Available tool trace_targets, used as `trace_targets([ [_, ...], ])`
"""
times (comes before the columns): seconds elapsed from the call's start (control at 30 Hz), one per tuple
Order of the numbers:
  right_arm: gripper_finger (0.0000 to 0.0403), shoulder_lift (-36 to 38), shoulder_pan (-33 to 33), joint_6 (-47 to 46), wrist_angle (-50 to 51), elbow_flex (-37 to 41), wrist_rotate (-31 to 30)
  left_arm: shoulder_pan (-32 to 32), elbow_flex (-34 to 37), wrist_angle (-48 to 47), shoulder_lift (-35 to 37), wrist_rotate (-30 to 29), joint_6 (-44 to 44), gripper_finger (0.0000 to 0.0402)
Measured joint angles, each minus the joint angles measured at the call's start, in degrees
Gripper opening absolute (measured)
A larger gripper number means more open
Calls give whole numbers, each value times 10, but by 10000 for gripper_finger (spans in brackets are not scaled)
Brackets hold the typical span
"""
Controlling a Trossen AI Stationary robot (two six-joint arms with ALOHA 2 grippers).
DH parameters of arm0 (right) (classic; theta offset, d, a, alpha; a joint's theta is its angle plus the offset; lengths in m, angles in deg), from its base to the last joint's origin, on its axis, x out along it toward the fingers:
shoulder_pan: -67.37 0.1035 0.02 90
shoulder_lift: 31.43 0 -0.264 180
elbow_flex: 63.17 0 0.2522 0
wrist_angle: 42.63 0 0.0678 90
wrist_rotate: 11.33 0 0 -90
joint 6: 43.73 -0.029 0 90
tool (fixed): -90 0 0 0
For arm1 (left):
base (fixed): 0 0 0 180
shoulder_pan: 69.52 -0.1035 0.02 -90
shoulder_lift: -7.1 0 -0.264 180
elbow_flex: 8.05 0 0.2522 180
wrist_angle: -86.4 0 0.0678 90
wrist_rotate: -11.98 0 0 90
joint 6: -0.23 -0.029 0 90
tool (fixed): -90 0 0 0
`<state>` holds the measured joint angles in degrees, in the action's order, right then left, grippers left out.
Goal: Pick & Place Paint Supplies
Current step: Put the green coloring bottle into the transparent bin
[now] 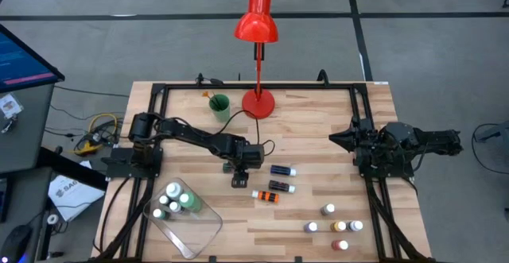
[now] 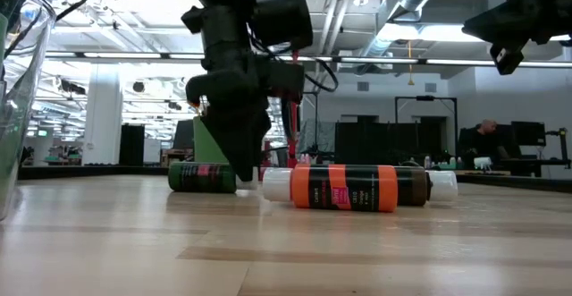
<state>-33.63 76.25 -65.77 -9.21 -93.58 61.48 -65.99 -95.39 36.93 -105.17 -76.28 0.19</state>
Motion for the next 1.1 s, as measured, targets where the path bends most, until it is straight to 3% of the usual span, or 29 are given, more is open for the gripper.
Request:
trace_targets([
  [0.2,31,0,0,0,0,0,0,0,1,-2,-4,-4,6,193],
  [0.53,32,0,0,0,0,0,0,0,1,-3,-4,-1,8,100],
  [0.73,33,0,0,0,0,0,0,-1,1,-3,4,0,43,94],
  [0.9,32,0,0,0,0,0,0,-1,1,4,77,1,90,94],
  [1.1,32,0,0,0,0,0,0,7,1,38,226,-5,125,94],
])
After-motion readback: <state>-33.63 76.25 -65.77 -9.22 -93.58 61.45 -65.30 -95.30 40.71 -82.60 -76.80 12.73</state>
